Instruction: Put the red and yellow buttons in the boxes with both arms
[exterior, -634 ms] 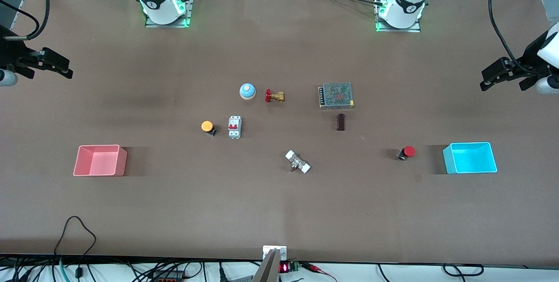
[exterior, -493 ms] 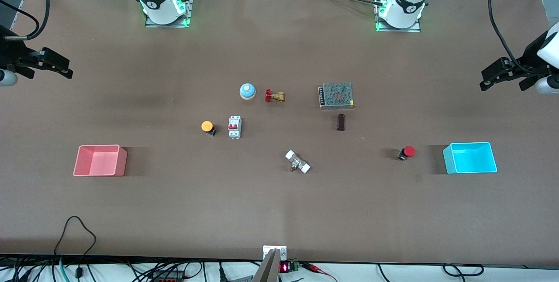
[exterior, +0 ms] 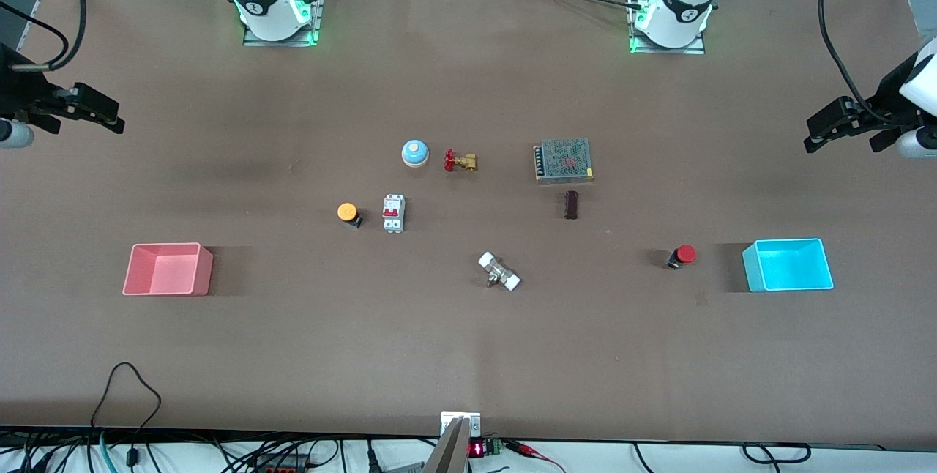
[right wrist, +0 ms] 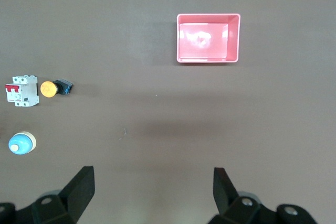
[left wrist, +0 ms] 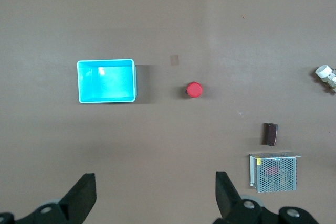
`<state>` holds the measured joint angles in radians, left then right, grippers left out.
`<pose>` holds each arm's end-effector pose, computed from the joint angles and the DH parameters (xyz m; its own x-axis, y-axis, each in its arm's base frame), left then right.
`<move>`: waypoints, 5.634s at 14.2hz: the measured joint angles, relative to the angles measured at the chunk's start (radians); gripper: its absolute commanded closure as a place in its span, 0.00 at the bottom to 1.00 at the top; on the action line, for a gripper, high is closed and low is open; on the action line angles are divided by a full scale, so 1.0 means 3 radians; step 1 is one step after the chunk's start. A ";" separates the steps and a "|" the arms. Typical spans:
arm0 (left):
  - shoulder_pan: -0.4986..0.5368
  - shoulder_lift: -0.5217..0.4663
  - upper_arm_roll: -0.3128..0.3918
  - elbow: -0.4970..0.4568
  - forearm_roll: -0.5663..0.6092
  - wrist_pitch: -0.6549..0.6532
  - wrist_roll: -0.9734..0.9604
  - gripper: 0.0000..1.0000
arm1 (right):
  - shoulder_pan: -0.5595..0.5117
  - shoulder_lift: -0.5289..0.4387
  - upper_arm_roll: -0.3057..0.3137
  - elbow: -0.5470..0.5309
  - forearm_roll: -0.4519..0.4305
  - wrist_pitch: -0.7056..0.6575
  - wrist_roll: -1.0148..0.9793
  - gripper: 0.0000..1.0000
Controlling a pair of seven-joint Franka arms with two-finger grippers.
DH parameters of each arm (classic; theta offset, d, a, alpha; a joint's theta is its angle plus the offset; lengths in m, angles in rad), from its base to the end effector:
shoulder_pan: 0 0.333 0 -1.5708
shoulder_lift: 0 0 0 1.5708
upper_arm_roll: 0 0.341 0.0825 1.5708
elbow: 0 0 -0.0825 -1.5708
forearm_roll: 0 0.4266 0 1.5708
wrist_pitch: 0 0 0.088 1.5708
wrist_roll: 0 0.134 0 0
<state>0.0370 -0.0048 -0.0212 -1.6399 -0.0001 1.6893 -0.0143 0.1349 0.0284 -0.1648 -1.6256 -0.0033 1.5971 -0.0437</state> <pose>0.6069 0.0096 0.6003 0.9981 0.0301 0.0542 0.0301 -0.9995 0.0008 0.6040 -0.0173 0.5797 0.9983 0.0137 -0.0568 0.0141 -0.9999 0.0055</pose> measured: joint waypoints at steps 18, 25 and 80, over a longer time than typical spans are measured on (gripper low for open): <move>-0.0016 0.1058 -0.0037 -0.0037 -0.0181 0.0788 0.0000 0.00 | 0.1335 0.1316 0.0039 0.0030 0.0347 0.1029 0.0834 0.00; -0.0094 0.1652 -0.0099 -0.0041 -0.0201 0.1249 -0.0003 0.00 | 0.1335 0.1794 0.0000 0.0032 0.0378 0.1264 0.1171 0.00; 0.0731 0.2257 -0.0021 0.0413 -0.0007 0.1227 0.0761 0.00 | 0.0590 0.1996 -0.0895 0.0438 0.0593 0.1077 -0.0337 1.00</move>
<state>0.2563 0.6722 -0.0276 -1.5159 -0.0023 2.0576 0.2140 0.3120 0.6273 -0.4332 -1.4943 0.1747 1.9201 -0.1448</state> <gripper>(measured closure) 0.070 0.586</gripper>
